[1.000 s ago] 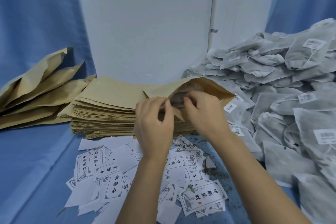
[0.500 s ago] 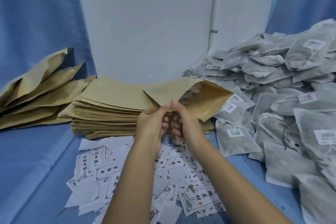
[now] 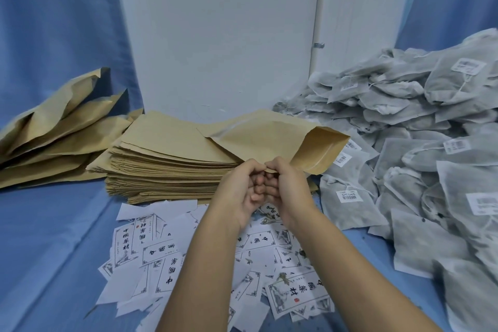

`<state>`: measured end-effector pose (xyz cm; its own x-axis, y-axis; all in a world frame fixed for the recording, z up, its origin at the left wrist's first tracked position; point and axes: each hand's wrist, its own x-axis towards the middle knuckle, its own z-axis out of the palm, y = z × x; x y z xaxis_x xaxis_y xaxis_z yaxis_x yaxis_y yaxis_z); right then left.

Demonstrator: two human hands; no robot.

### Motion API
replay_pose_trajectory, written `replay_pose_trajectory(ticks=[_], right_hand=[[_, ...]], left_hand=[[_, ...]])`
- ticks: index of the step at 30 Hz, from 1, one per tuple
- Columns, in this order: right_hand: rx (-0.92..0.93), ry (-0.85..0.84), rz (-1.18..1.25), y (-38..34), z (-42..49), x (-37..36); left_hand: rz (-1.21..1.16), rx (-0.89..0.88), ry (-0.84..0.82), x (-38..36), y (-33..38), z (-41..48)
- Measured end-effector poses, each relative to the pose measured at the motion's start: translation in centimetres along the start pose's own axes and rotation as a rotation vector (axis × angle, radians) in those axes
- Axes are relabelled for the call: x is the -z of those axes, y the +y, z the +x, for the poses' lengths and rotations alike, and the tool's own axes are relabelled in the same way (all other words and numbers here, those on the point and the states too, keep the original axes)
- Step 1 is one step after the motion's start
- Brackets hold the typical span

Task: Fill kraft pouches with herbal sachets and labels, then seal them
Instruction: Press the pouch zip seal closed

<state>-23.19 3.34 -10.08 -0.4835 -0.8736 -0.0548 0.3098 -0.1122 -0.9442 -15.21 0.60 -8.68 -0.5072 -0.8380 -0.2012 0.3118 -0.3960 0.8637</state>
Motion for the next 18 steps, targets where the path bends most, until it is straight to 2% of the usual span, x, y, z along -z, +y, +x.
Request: replay_pose_trajectory(ticks=[5, 12, 15, 18], right_hand=[[-0.072, -0.024, 0.094, -0.3, 0.08, 0.21], [-0.018, 0.015, 0.049, -0.37, 0.01, 0.48], [-0.049, 0.021, 0.12, -0.39, 0.09, 0.42], [-0.009, 0.059, 0.091, -0.28, 0.27, 0.55]], left_hand=[[-0.047, -0.006, 0.029, 0.4, 0.34, 0.18], [0.114, 0.029, -0.092, 0.4, 0.01, -0.2], [0.112, -0.011, -0.083, 0.07, -0.05, -0.07], [0.135, -0.014, -0.071, -0.1, -0.16, -0.13]])
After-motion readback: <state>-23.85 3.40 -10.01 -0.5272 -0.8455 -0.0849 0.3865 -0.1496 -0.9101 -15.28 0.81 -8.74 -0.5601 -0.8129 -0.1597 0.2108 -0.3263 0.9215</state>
